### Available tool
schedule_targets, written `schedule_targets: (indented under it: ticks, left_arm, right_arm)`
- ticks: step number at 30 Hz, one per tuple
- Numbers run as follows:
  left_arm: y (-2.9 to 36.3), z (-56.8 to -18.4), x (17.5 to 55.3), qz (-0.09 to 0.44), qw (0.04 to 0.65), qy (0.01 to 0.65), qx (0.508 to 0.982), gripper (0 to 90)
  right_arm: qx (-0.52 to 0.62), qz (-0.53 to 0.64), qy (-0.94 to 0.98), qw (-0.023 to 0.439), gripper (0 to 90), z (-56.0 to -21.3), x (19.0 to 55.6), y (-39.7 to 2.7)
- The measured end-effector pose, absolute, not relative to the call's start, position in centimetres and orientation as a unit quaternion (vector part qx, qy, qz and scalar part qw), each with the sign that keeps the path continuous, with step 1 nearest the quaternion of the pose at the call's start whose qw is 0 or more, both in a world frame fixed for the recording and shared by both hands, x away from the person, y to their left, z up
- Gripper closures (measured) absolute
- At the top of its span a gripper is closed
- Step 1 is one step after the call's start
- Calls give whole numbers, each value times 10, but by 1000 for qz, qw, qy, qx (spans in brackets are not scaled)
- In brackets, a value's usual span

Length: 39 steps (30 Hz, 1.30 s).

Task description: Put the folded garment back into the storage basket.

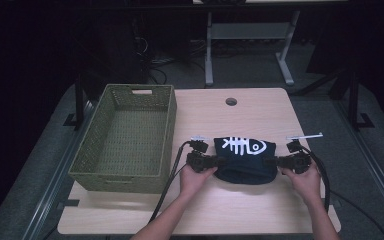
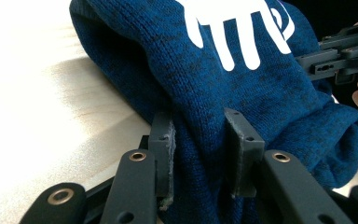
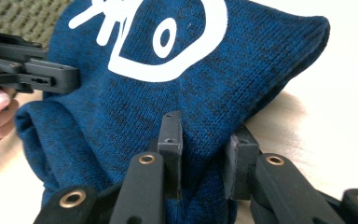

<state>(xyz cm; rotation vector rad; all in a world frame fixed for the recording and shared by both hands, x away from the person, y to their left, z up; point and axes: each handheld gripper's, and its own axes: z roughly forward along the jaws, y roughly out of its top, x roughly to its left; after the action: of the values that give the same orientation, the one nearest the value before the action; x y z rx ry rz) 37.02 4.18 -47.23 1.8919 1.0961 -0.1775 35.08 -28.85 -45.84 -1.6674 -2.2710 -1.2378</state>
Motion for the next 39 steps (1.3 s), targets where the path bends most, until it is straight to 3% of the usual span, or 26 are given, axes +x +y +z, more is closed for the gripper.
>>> schedule_targets:
  ticks: [39]
  left_arm:
    - [60, -408, 353, -87, 502, 396, 764, 678]
  right_arm:
    - [-502, -478, -720, 43, 723, -395, 324, -292]
